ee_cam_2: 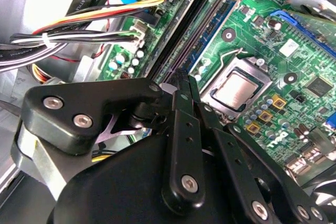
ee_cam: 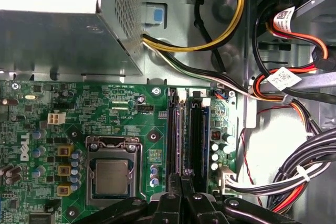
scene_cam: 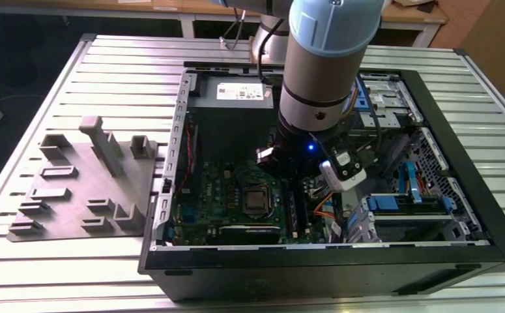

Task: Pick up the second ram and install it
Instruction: 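Insert the second ram into the second slot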

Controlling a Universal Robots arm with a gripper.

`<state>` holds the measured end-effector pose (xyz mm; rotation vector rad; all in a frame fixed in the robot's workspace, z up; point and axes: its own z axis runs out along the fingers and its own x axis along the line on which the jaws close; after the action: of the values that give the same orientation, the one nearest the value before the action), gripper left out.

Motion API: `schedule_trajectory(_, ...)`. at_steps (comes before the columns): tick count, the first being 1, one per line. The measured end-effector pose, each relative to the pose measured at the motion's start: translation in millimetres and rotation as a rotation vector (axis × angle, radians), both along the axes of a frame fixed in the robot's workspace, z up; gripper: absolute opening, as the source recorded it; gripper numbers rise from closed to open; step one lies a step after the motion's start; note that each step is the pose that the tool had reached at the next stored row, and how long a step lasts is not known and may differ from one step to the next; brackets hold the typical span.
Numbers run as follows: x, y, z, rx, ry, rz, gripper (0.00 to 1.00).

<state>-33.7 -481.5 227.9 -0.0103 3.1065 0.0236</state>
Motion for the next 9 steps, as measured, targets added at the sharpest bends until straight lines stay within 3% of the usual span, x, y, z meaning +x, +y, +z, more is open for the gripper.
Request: schedule_trajectory(9,0.0,0.0,-0.6,0.0001,0.0,-0.004,0.08)
